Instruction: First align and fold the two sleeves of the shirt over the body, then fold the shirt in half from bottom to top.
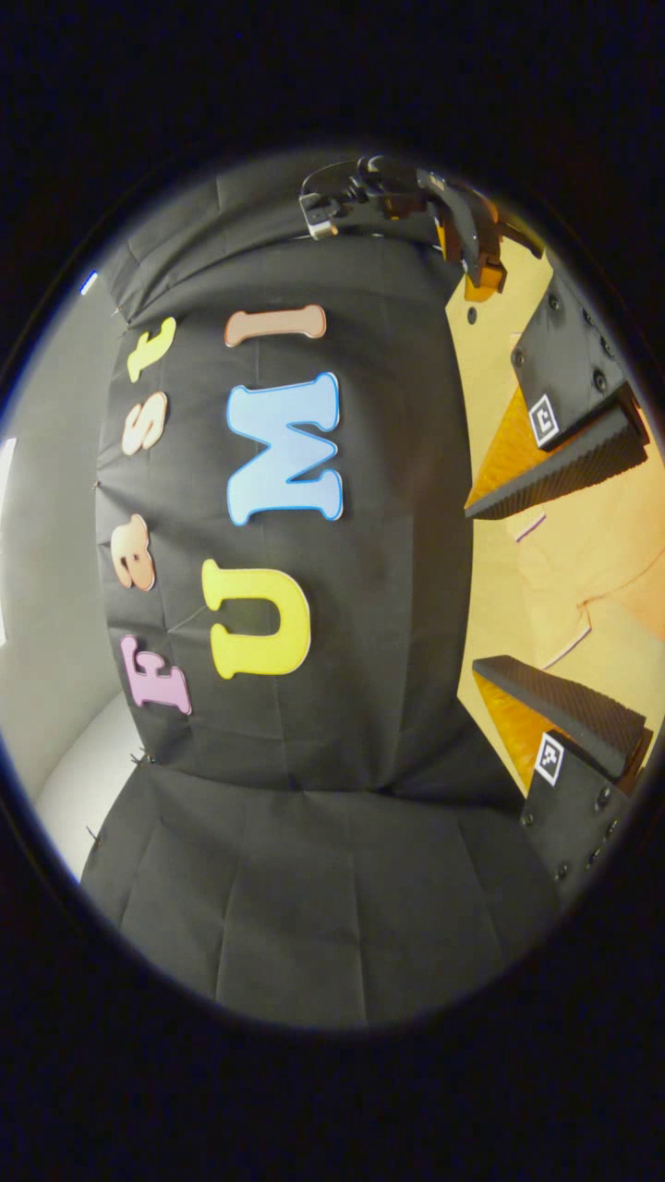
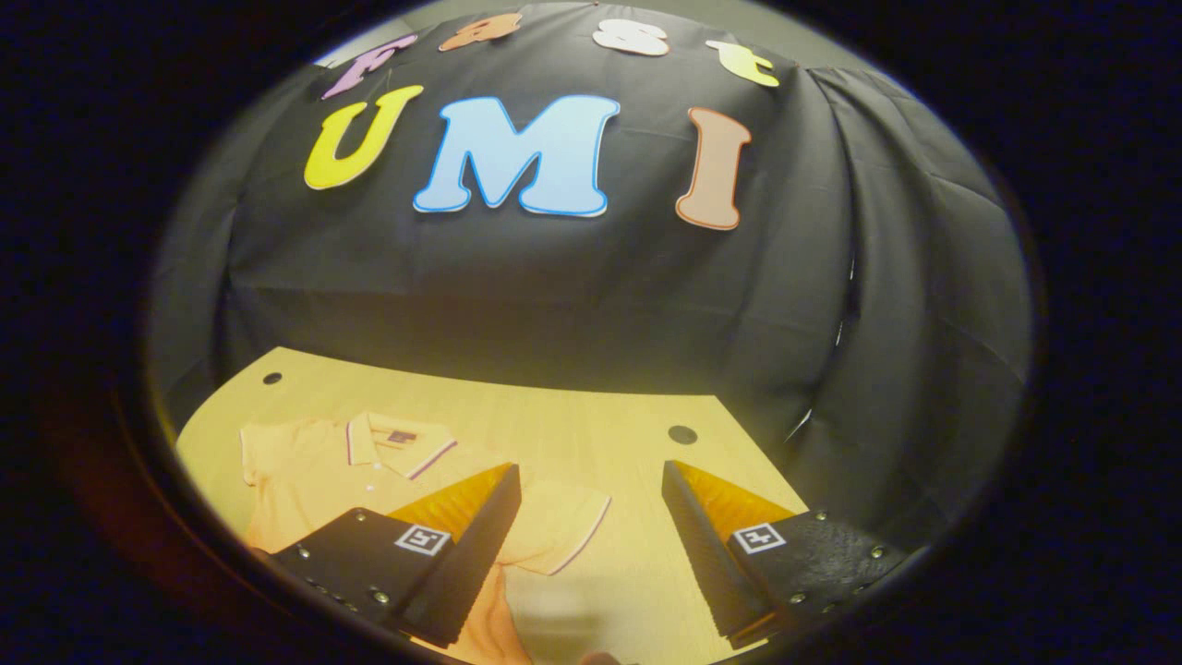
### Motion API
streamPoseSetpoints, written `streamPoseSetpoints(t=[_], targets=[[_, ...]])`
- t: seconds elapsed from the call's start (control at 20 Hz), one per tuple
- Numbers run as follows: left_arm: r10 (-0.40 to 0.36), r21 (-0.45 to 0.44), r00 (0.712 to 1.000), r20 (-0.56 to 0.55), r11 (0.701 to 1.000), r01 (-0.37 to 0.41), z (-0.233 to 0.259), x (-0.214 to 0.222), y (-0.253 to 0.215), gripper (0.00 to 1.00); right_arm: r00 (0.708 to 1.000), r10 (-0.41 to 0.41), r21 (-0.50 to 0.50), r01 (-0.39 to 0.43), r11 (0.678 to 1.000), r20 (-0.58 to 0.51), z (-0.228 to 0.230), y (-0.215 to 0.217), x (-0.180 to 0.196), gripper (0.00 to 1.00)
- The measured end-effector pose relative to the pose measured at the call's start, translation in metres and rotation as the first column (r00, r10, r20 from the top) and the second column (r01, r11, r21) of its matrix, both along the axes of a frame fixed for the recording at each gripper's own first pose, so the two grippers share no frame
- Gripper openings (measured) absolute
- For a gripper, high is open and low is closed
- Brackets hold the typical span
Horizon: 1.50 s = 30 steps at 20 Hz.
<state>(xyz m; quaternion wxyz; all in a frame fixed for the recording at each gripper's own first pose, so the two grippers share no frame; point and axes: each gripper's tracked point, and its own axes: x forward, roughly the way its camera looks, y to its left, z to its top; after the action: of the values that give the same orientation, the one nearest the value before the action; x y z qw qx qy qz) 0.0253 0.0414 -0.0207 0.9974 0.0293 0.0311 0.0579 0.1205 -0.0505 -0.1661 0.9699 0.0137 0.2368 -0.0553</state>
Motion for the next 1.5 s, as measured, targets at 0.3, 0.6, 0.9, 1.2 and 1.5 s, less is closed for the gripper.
streamPoseSetpoints(t=[0.3, 0.6, 0.9, 1.2, 1.5], targets=[[0.063, -0.009, 0.998, -0.015, 0.998, -0.063, -0.002, -0.016, 0.013, 0.96, 0.998, 0.003, 0.031, -0.002, 1.000, -0.059, -0.032, -0.001, 0.031, 0.96], [0.096, 0.002, 0.995, -0.028, 0.995, -0.096, -0.003, -0.030, 0.024, 0.96, 0.987, -0.002, 0.071, 0.014, 0.997, -0.163, -0.079, 0.004, 0.051, 0.95], [0.118, -0.006, 0.992, -0.040, 0.993, -0.119, -0.004, -0.038, 0.033, 0.96, 0.958, -0.031, 0.138, 0.072, 0.988, -0.284, -0.133, 0.003, 0.069, 0.95], [0.133, -0.027, 0.990, -0.051, 0.991, -0.134, -0.008, -0.044, 0.037, 0.96, 0.914, -0.041, 0.153, 0.111, 0.982, -0.404, -0.175, 0.001, 0.073, 0.95], [0.122, -0.035, 0.991, -0.052, 0.992, -0.124, -0.011, -0.042, 0.031, 0.96, 0.911, -0.016, 0.202, 0.108, 0.973, -0.413, -0.178, 0.002, 0.077, 0.95]])
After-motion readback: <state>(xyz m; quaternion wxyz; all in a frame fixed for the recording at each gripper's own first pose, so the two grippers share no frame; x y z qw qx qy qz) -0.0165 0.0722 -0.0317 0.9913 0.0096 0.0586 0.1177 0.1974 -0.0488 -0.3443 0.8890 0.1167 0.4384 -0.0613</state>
